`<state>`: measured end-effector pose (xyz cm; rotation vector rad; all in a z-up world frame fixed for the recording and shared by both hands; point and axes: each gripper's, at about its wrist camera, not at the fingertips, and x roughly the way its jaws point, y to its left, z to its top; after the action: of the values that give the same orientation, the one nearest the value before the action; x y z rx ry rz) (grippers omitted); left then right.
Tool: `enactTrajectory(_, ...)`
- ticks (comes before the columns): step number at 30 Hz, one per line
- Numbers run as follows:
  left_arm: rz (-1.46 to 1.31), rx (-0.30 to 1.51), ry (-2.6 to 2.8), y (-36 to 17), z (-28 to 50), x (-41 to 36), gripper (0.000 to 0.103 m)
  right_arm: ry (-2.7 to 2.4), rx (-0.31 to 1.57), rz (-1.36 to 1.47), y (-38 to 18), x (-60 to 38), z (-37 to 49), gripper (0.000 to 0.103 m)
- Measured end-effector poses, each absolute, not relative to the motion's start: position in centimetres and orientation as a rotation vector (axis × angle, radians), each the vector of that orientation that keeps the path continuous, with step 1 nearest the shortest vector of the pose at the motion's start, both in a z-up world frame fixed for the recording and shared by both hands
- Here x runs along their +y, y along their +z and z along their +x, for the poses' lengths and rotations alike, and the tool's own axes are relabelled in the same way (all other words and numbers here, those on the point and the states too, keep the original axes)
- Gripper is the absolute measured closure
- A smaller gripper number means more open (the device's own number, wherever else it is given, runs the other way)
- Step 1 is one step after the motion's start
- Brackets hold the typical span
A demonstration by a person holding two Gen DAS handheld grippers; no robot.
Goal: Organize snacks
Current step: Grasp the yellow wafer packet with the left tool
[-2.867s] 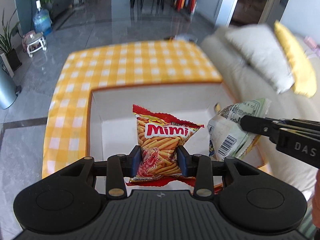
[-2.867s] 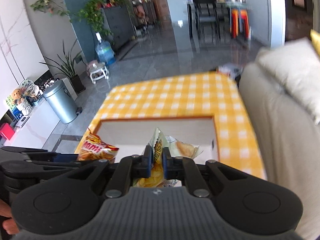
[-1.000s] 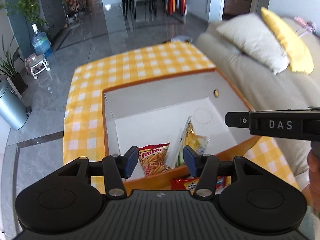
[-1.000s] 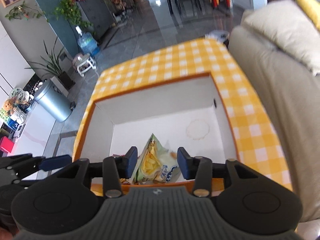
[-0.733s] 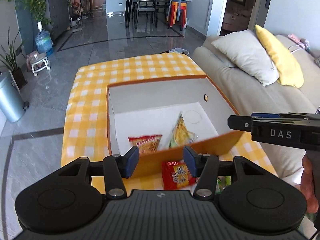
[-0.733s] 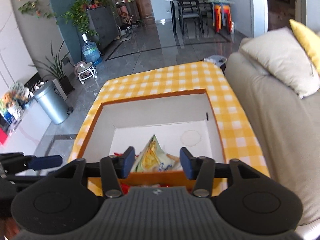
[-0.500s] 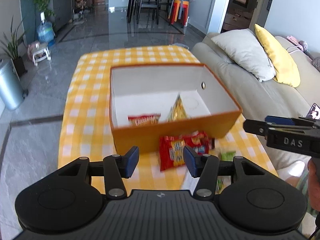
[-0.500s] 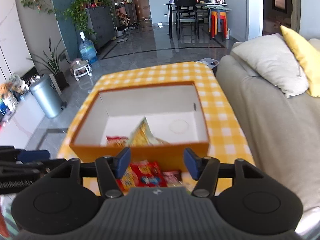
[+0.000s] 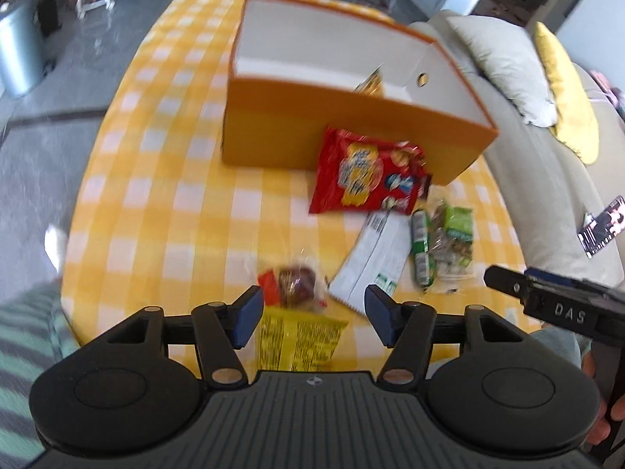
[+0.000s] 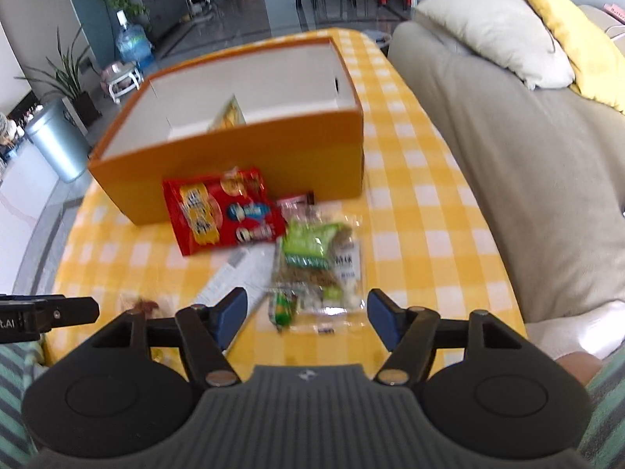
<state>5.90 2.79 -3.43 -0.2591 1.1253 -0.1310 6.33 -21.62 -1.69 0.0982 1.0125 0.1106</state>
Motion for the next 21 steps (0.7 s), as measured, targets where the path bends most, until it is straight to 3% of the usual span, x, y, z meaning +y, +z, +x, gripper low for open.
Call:
enactTrajectory(9, -0.246, 1.22, -0.118, -6.7, 6.0, 2.2, 0.017, 0.115, 1.141, 0.129, -4.8, -21.5, 7.0, 0.03)
enactTrajectory(16, -0.13, 1.287, -0.135, -8.7, 5.8, 0.3, 0.017, 0.099, 1.117, 0.06, -5.7, -20.4, 8.5, 0.023)
enactTrajectory(21, -0.079, 1.322, -0.12, -10.1, 5.9, -0.5, 0.016, 0.126, 1.134, 0.041, -6.3, -19.6, 8.8, 0.023)
